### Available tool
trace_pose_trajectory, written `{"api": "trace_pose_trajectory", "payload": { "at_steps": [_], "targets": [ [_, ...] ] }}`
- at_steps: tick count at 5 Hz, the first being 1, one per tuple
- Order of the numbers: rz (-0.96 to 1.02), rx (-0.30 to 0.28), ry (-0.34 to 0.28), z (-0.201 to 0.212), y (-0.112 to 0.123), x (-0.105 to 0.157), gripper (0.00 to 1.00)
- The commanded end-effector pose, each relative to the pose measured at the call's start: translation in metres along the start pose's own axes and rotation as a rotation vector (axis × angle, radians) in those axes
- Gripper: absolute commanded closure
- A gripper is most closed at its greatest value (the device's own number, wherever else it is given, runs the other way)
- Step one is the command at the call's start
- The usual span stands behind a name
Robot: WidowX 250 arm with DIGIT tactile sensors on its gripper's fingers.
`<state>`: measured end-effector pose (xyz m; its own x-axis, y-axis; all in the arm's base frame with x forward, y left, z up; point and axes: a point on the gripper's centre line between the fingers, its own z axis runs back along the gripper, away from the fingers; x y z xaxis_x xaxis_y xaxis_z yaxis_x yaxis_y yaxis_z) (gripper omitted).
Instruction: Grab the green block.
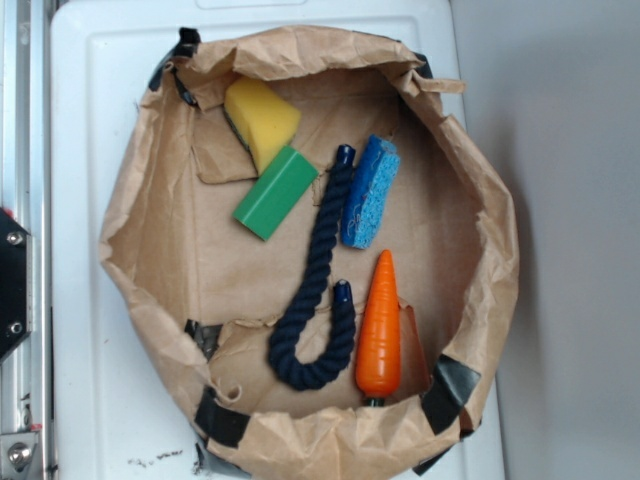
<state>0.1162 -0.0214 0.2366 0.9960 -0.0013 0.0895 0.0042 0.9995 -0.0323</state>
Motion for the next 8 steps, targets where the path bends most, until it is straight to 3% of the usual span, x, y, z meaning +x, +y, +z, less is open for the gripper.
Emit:
{"api": "trace_pose_trajectory", "payload": {
  "at_steps": [1, 4, 8],
  "targets": [
    [0.0, 0.0, 0.0, 0.0, 0.0, 0.0, 0.0],
    [0.03, -0.069, 0.046, 0.018, 0.015, -0.069, 0.0],
    [0.03, -0.069, 0.046, 0.018, 0.015, -0.069, 0.0]
  ]
}}
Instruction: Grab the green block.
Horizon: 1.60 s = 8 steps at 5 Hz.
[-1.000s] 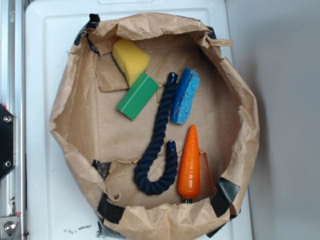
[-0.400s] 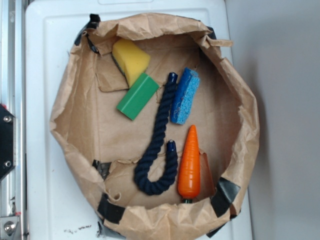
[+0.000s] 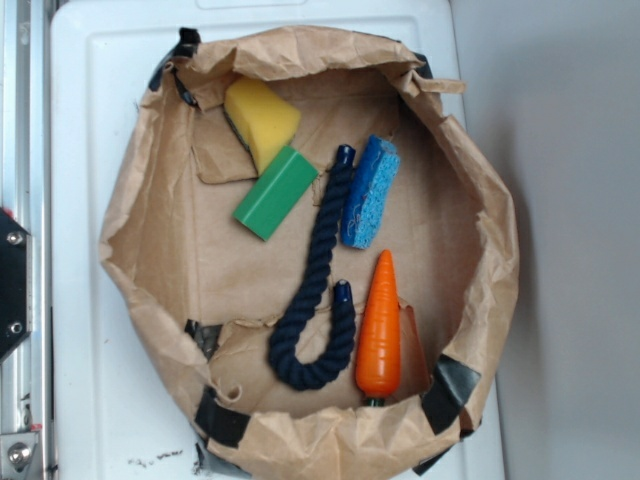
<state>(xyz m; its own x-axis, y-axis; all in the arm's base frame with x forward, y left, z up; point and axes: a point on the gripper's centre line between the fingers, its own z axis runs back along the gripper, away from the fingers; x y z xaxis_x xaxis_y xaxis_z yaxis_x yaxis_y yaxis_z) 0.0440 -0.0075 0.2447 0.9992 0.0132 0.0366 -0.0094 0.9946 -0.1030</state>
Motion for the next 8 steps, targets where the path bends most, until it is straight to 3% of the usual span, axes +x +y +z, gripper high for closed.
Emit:
{"api": "trace_pose_trajectory", "payload": {
  "at_steps": [1, 3, 4, 5, 6, 7, 8],
  "targets": [
    [0.071, 0.027, 0.0, -0.042, -0.005, 0.05, 0.0],
    [0.038, 0.026, 0.023, -0.059, -0.019, 0.149, 0.0],
    [0.023, -0.019, 0.028, -0.059, -0.012, 0.199, 0.0],
    [0.132, -0.095, -0.083, -0.055, 0.01, 0.247, 0.0],
    [0.392, -0.129, -0.062, -0.077, 0.039, 0.27, 0.0],
    [0.455, -0.112, 0.008, -0.075, 0.048, 0.242, 0.0],
    [0.359, -0.136, -0.048, -0.055, 0.05, 0.225, 0.0]
  ]
}}
